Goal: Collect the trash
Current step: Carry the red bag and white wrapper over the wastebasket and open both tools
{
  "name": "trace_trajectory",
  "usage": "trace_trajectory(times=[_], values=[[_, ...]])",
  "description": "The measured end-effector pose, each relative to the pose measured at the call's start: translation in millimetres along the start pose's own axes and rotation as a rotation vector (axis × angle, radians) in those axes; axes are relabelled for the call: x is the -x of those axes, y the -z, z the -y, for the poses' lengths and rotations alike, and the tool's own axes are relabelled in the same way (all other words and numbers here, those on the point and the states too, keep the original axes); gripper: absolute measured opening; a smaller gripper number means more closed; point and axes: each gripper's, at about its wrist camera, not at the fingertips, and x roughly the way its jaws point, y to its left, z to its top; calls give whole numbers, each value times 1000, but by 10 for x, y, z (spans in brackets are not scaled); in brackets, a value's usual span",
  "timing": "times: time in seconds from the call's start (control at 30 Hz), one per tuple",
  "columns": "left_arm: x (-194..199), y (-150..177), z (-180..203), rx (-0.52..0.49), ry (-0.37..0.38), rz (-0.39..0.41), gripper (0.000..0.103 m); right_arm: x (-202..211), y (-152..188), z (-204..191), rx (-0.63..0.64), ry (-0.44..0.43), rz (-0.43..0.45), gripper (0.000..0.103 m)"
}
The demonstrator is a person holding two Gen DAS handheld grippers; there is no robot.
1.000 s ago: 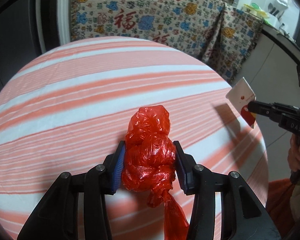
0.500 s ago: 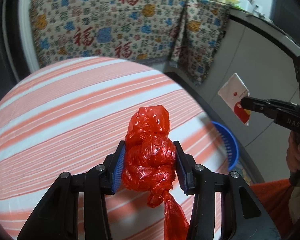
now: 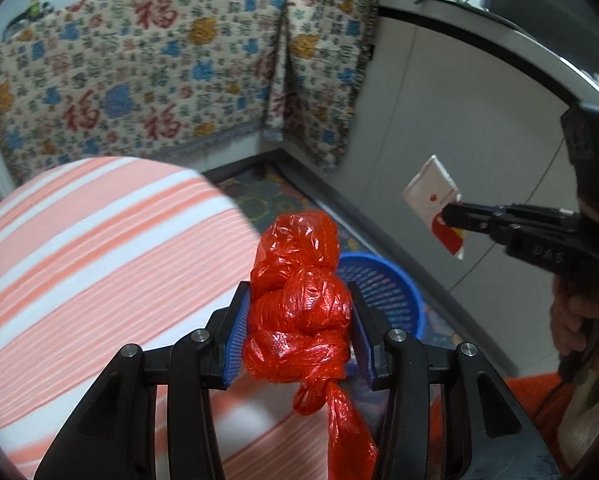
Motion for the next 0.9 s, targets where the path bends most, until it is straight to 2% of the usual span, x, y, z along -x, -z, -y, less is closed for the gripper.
trace_trajectory(times=[0.17,0.27,0.53,0.67,0.77,0.83,0.9], values=[[-381,-90,335,32,100,-35,47,-185,107,511,-84,88,-38,7],[-654,-113,485,63,147,-66,47,-349,195,828,-151,102,-77,7],[-1347,-61,659,91,174,-141,48,-743,394,1257,-243,77,-148,7],[-1568,-40,696,96,184,-161,49,-870,493,1390,-296,73,-169,7],[-1673,-28,730,89,186,-159,56,-943,555,1483,-350,54,-177,9],[-1739,-13,750,88,182,-150,69,-992,589,1520,-368,55,-176,10],[-1778,-18,768,86,181,-145,73,-1054,608,1553,-380,55,-172,12]])
